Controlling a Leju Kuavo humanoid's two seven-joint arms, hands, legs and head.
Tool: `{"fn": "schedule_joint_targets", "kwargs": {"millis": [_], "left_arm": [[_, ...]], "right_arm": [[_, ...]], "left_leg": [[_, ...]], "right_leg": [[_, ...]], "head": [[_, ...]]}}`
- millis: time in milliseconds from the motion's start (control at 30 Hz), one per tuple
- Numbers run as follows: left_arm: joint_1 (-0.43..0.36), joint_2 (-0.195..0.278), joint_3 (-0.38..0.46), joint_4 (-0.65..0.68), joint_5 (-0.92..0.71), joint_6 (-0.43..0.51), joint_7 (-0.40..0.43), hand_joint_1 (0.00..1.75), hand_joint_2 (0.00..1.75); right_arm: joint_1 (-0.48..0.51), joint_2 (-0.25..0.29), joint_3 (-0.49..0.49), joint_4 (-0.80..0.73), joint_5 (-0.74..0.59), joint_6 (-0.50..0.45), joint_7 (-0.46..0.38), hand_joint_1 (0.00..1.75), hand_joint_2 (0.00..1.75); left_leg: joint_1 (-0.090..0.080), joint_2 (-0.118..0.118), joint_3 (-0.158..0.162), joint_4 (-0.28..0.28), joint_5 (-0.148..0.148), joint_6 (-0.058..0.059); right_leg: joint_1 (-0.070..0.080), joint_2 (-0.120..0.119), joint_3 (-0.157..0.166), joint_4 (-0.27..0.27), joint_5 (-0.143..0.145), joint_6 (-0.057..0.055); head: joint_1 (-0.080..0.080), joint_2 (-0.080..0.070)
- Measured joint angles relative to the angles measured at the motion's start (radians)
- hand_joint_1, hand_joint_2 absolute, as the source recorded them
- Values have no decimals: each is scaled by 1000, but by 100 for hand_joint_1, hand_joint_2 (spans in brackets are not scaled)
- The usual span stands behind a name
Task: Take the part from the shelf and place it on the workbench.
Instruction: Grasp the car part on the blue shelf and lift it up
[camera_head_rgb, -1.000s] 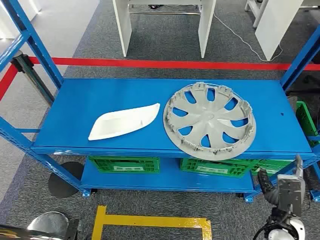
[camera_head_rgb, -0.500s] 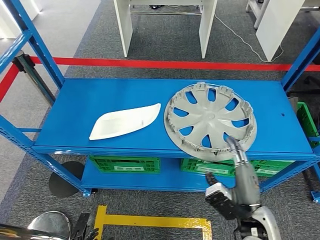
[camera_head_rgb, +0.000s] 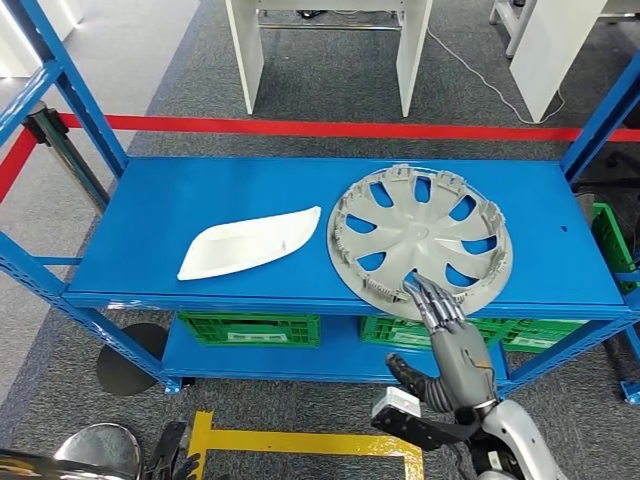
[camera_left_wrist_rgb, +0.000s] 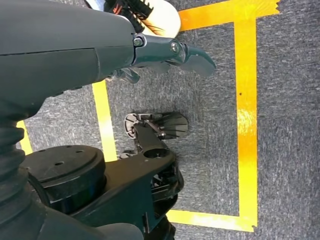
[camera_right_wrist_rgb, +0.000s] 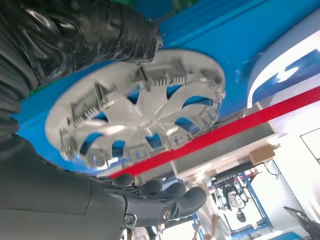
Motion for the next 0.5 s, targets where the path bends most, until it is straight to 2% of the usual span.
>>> {"fn": "schedule_joint_targets", "kwargs": {"millis": [200,500], "left_arm": [[-2,3,-10,0,0,0,5,0,175],[-3,5,-10,1,0,0,6,0,175]], "right_arm": [[-90,-20,27,52,43,20,44,0,175],[-117,-27,50,82,51,25,56,0,175]], "left_leg": [[0,0,1,0,0,0],[0,0,0,0,0,0]], "right_leg": [[0,-1,-1,0,0,0],[0,0,9,0,0,0]], "head": [[0,0],[0,0]]}}
